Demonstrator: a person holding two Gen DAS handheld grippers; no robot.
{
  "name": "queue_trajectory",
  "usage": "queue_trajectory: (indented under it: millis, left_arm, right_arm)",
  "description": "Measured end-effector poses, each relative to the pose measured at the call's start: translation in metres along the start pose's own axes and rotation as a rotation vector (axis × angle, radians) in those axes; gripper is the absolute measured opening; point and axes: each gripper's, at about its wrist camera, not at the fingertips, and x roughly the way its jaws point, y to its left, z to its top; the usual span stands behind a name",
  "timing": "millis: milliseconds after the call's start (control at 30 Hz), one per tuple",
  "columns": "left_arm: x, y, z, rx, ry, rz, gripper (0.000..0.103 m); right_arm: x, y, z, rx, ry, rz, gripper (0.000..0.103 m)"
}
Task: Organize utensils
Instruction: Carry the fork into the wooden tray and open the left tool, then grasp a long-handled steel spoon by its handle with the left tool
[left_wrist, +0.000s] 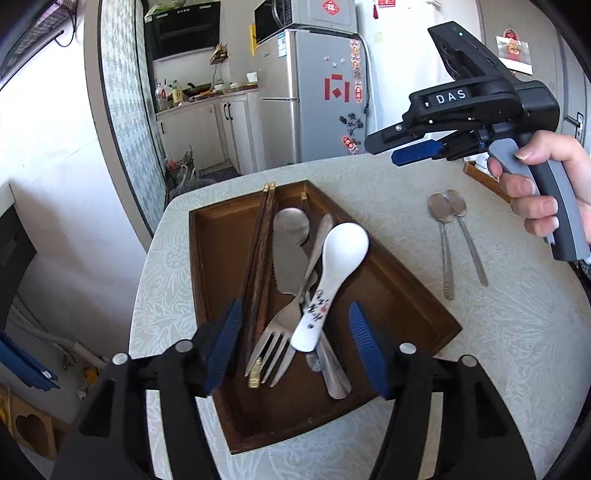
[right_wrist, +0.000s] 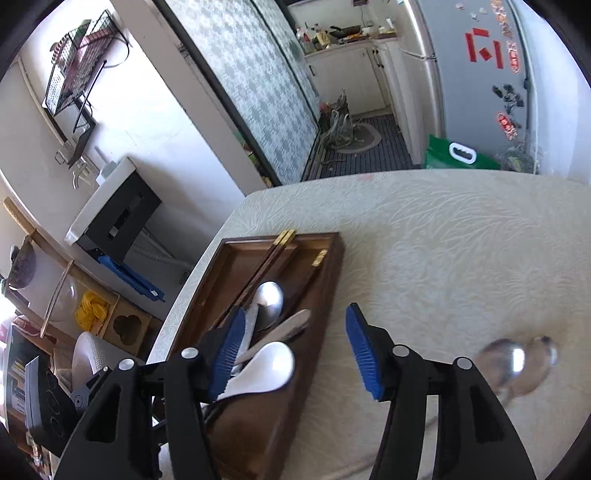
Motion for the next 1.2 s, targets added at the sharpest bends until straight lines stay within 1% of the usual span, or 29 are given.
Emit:
queue_trajectory:
  millis: [33, 67, 167, 267, 367, 433, 533, 600, 700, 800, 867, 933, 967, 1000, 1033, 1100, 1200]
  left_arm:
    - [-0.005, -0.009, 0.003, 0.018, -0.021, -0.015, 0.078]
    - [-0.006, -0.015, 0.006, 0.033, -0.034, -0.029, 0.080]
    - [-0.005, -0.043, 0.014, 0.071, -0.042, -0.097, 0.081]
    - [0.013, -0.070, 0.021, 0.095, -0.022, -0.154, 0.081]
    - [0.031, -0.099, 0.025, 0.117, 0.004, -0.217, 0.081]
    - [0.042, -0.119, 0.029, 0.132, 0.022, -0.262, 0.081]
    - [0.057, -0.145, 0.034, 0.168, 0.038, -0.293, 0.081]
    - [0.067, -0.158, 0.039, 0.171, 0.054, -0.317, 0.081]
    - [0.081, -0.169, 0.046, 0.155, 0.079, -0.353, 0.081]
    - [0.093, -0.175, 0.049, 0.138, 0.098, -0.353, 0.081]
    - [0.100, -0.175, 0.049, 0.110, 0.113, -0.365, 0.081]
    - [0.104, -0.176, 0.048, 0.100, 0.127, -0.377, 0.081]
    - [0.105, -0.177, 0.047, 0.104, 0.131, -0.373, 0.081]
    - [0.107, -0.178, 0.047, 0.110, 0.136, -0.366, 0.081]
    - [0.107, -0.179, 0.046, 0.113, 0.139, -0.365, 0.081]
    - [0.108, -0.181, 0.044, 0.116, 0.151, -0.362, 0.081]
    - [0.109, -0.184, 0.045, 0.118, 0.151, -0.364, 0.078]
  right_arm:
    - [-0.014, -0.013, 0.001, 0.009, -0.018, -0.016, 0.066]
    - [-0.025, -0.026, 0.001, 0.021, -0.028, -0.029, 0.068]
    - [-0.054, -0.068, -0.006, 0.064, -0.052, -0.086, 0.068]
    - [-0.066, -0.102, -0.018, 0.101, -0.045, -0.112, 0.068]
    - [-0.063, -0.133, -0.032, 0.120, -0.013, -0.108, 0.068]
    - [-0.054, -0.148, -0.040, 0.123, 0.016, -0.111, 0.066]
    - [-0.042, -0.166, -0.048, 0.133, 0.046, -0.104, 0.058]
    - [-0.036, -0.177, -0.052, 0.141, 0.058, -0.091, 0.052]
    - [-0.028, -0.188, -0.054, 0.159, 0.072, -0.060, 0.047]
    - [-0.022, -0.187, -0.052, 0.145, 0.069, -0.037, 0.044]
    - [-0.018, -0.184, -0.050, 0.125, 0.074, -0.035, 0.042]
    - [-0.013, -0.180, -0.048, 0.104, 0.078, -0.042, 0.037]
    - [-0.011, -0.179, -0.049, 0.099, 0.079, -0.060, 0.028]
    - [-0.010, -0.179, -0.050, 0.095, 0.081, -0.071, 0.015]
    - [-0.010, -0.179, -0.051, 0.101, 0.086, -0.054, 0.011]
    - [-0.017, -0.176, -0.053, 0.094, 0.079, -0.054, 0.007]
    - [-0.036, -0.169, -0.057, 0.089, 0.060, -0.042, 0.005]
